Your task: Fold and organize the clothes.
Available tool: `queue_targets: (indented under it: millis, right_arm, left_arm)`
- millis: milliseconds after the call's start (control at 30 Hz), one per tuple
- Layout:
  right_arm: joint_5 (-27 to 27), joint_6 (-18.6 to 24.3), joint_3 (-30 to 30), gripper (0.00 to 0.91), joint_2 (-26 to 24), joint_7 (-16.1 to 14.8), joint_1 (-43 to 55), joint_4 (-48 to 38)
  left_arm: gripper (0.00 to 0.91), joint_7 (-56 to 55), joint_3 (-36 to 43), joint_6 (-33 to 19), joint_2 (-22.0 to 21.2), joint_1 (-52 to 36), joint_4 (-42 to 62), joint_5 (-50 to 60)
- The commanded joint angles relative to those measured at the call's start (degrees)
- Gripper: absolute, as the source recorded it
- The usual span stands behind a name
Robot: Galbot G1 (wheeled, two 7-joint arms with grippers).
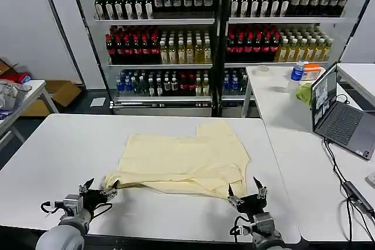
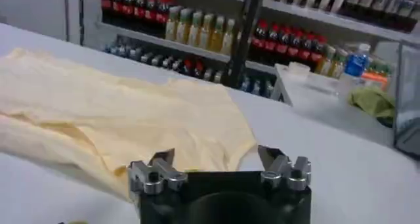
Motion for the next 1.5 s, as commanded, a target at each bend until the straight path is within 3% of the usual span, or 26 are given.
queue_targets:
  millis: [33, 300, 567, 767, 800, 867, 900, 933, 967, 1000, 1500]
  right_arm:
    - [1.3, -0.4, 1.1, 0.907, -0.1, 0.2, -1.9, 1.1]
    - [6.6, -3.5, 0.4, 0.907, 0.9, 2.1, -0.8, -0.9]
    - [7.4, -4.3, -1.8, 0.907, 2.6, 2.4, 1.0, -3.1]
    - [7.7, -4.5, -2.4, 0.907, 3.1, 2.4, 2.0, -4.2]
    - [7.7, -4.5, -2.4, 0.695, 3.3, 2.5, 1.9, -4.1]
    - [8.0, -4.5, -2.4, 0.504, 3.3, 2.5, 2.2, -4.4]
    - [8.1, -4.5, -2.4, 0.302, 3.3, 2.6, 2.3, -4.5]
    - [8.1, -4.5, -2.4, 0.111, 3.3, 2.6, 2.3, -4.5]
    - [8.2, -4.4, -2.4, 0.111, 3.3, 2.6, 2.3, -4.5]
    - [8.3, -4.3, -2.4, 0.0, 3.3, 2.6, 2.3, -4.6]
    - [8.5, -3.1, -2.5, 0.0, 3.1, 2.2, 2.5, -4.9]
  left_arm:
    - [0.907, 0.0, 0.6, -0.1, 0.3, -1.9, 1.8, -0.6]
    - [0.907, 0.9, 0.8, -0.2, -0.2, -1.4, 1.8, -2.0]
    - [0.907, 0.7, -2.1, 1.5, -0.9, 3.5, -3.2, -7.0]
    - [0.907, 0.9, -1.2, 4.3, 0.0, 1.0, 0.1, -9.2]
    - [0.907, 1.0, -1.0, 4.3, 0.2, 0.5, 0.9, -9.3]
    - [0.907, 0.9, -0.7, 4.3, 0.4, -0.7, 2.0, -9.6]
    - [0.746, 0.9, -0.5, 4.3, 0.6, -1.1, 2.6, -9.6]
    - [0.272, 0.9, -0.4, 4.3, 0.8, -1.3, 2.8, -9.6]
    - [0.111, 0.9, -0.3, 4.3, 0.9, -1.5, 3.1, -9.6]
    - [0.01, 1.0, -0.2, 4.3, 1.1, -1.8, 3.2, -9.6]
    - [0.01, 5.0, 1.0, 4.3, 1.0, -2.2, 3.2, -10.7]
